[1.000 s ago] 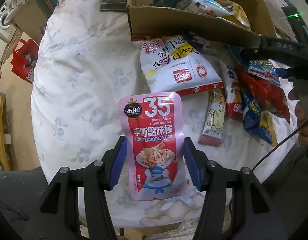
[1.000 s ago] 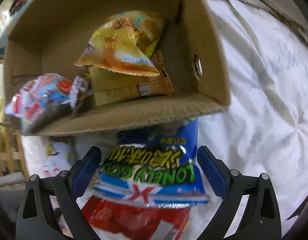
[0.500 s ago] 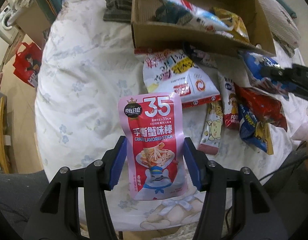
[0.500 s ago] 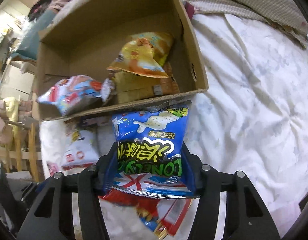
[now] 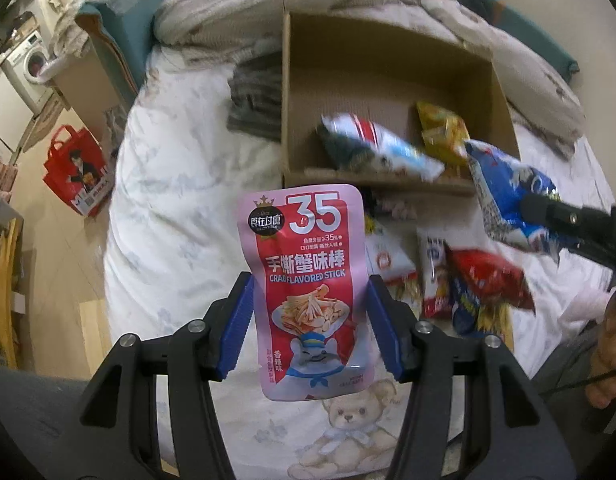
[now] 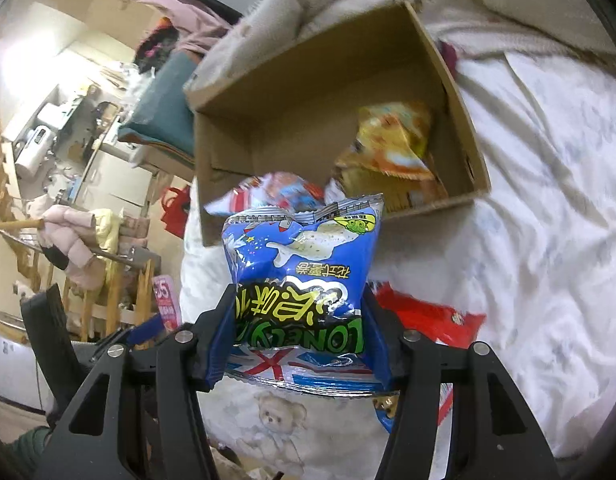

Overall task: Organize snacks
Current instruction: 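Lift both held packets and carry them toward the cardboard box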

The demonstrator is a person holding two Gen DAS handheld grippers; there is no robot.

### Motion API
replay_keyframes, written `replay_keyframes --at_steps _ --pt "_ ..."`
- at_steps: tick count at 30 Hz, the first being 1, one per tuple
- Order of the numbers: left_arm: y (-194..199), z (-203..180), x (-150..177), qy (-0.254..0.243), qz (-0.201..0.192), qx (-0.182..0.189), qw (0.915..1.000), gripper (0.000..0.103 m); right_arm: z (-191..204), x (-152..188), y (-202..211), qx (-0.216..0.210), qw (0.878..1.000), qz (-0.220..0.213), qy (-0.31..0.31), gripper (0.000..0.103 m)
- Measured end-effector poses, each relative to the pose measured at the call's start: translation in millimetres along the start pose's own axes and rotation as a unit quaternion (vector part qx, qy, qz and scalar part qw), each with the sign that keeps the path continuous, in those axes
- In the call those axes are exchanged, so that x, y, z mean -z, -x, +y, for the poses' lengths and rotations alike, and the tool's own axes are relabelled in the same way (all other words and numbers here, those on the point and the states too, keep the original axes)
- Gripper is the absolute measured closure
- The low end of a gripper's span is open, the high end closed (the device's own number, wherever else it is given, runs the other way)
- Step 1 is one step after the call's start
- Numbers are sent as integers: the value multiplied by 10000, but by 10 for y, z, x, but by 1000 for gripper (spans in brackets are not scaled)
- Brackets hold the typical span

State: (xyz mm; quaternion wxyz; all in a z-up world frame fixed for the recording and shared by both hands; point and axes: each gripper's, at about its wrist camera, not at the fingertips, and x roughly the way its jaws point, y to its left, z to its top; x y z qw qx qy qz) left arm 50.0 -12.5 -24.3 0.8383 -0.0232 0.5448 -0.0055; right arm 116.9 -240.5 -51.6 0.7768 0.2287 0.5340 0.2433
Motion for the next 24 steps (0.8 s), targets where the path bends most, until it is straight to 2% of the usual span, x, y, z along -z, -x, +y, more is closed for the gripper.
replay_keyframes --at_steps 8,12,19,24 --pt "147 17 -708 75 -460 31 9989 51 160 -345 270 274 9973 -637 223 45" --pt "111 -87 -1067 -15 -580 92 9983 51 146 -627 255 398 9965 -706 214 44" --pt "-211 -300 -1444 -228 -475 -36 9986 51 59 -991 23 507 9961 -670 279 44" --pt "-486 -360 -1530 -285 -299 -112 9991 51 -106 -1006 -93 345 9968 -698 179 44"
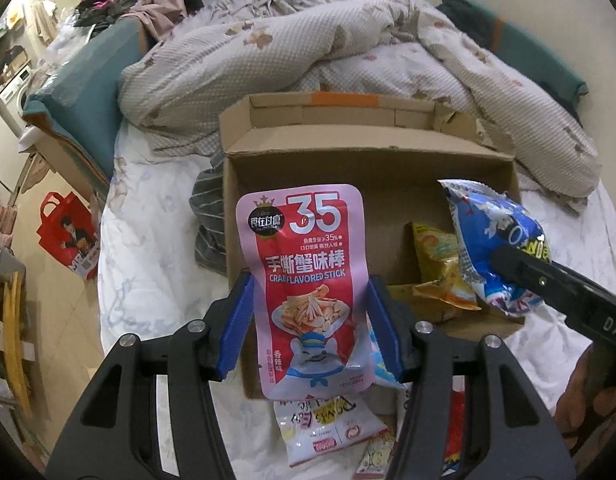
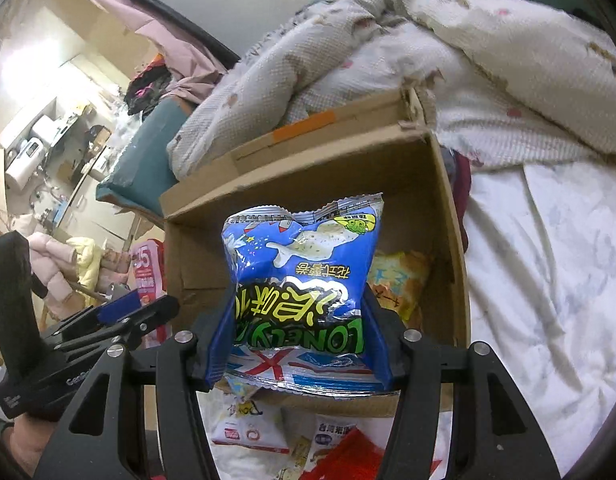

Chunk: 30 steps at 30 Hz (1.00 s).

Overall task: Organize snacks
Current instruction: 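Lift both held packets and carry them toward the cardboard box, then lower both packets into the box and open both grippers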

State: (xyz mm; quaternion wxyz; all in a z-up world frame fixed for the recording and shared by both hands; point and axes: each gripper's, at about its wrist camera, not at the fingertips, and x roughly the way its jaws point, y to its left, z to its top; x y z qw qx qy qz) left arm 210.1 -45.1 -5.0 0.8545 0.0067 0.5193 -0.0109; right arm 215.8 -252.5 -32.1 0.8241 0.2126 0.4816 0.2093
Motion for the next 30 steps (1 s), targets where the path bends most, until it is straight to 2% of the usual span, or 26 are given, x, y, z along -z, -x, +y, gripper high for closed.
replay_keyframes --at_steps 10,16,22,28,29,30 --pt "-365 -24 -96 -55 225 -170 9996 51 -90 -3 -238 126 9995 248 -148 43" --pt "-432 -113 -116 -221 196 -227 9993 50 -81 -10 -248 123 9994 276 -174 42" --pt "-457 -88 -128 -83 203 -145 9997 49 -76 -23 -245 66 9995 228 -211 42" --pt "-382 -99 -144 -186 38 -230 9996 48 -87 -35 -249 -37 9994 229 -243 41" --pt "-366 -88 -148 -155 19 -216 9996 45 -93 -39 -246 -54 9994 221 -262 39" --pt "-352 -75 -151 -125 0 -203 9997 36 -100 -43 -242 -66 9993 212 -288 37"
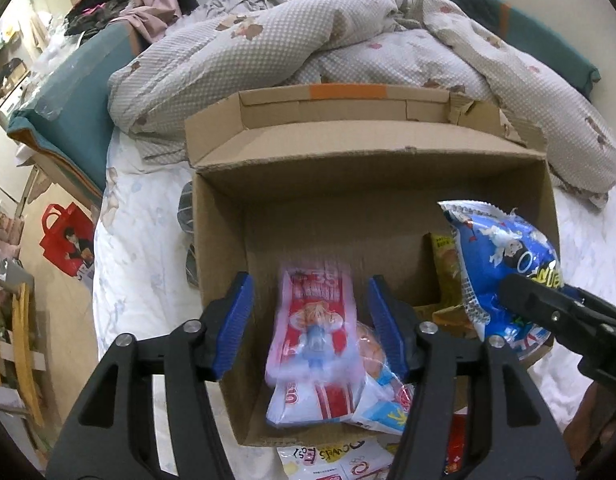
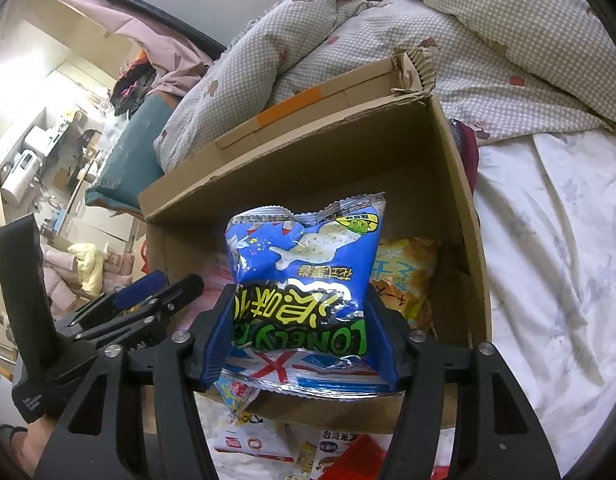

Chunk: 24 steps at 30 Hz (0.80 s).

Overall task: Organize snacks
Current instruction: 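Lower both packets into the box and open both grippers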

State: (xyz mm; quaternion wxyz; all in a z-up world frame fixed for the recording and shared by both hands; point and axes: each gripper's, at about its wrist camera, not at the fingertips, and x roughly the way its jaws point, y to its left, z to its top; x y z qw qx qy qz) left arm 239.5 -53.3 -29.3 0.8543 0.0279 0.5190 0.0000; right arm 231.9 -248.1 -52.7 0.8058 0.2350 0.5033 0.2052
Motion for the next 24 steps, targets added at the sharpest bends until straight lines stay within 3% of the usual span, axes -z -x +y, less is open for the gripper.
replay_keyframes --at_steps 3,4,8,24 --pt "57 40 6 130 -95 102 9998 16 -10 -16 16 -54 10000 -20 -80 27" --pt "78 53 14 163 -119 130 9997 15 -12 -21 28 -84 9999 -41 -107 21" --pt "132 77 35 184 -150 117 9996 15 10 -35 61 -97 9999 -91 -77 15" --pt "457 181 166 242 -365 106 9990 15 136 22 133 -26 9999 -45 139 15"
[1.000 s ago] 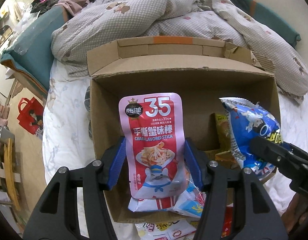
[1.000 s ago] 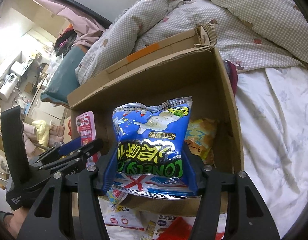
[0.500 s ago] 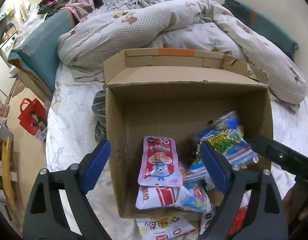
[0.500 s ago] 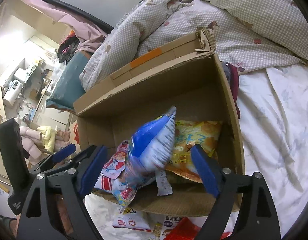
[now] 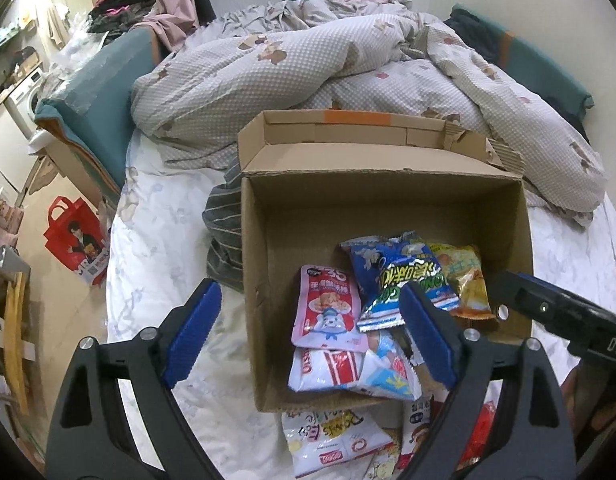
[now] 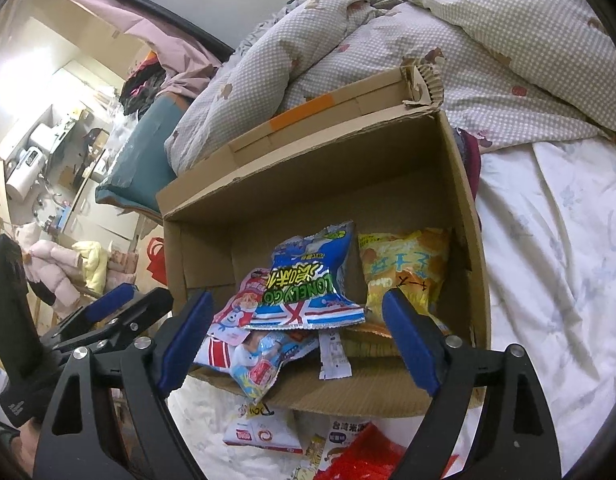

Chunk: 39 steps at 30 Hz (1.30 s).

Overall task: Organize snacks
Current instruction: 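Lower both packets into the box and open both grippers, then grasp the red chip bag with the right gripper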

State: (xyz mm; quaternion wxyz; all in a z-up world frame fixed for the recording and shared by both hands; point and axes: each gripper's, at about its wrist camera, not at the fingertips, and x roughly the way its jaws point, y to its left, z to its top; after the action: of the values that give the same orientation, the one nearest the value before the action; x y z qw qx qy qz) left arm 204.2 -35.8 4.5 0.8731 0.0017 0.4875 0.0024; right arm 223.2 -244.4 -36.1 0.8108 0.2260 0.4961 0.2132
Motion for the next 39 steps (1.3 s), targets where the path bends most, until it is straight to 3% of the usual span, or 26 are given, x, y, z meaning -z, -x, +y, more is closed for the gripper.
replay_keyframes --at_steps 11,22,27,34,39 --pt "208 161 341 159 26 80 9998 15 115 192 252 -25 10000 -34 50 15" --pt "493 337 600 219 -93 153 9996 15 145 587 480 63 9999 47 108 15" --pt "569 432 742 296 -32 349 9989 15 128 792 567 118 9999 99 70 15" --pt "604 545 1022 418 67 367 9984 15 62 1021 649 290 9995 157 -30 15" --pt "513 663 1211 603 215 538 9965 15 -123 1156 614 781 9958 365 -314 15"
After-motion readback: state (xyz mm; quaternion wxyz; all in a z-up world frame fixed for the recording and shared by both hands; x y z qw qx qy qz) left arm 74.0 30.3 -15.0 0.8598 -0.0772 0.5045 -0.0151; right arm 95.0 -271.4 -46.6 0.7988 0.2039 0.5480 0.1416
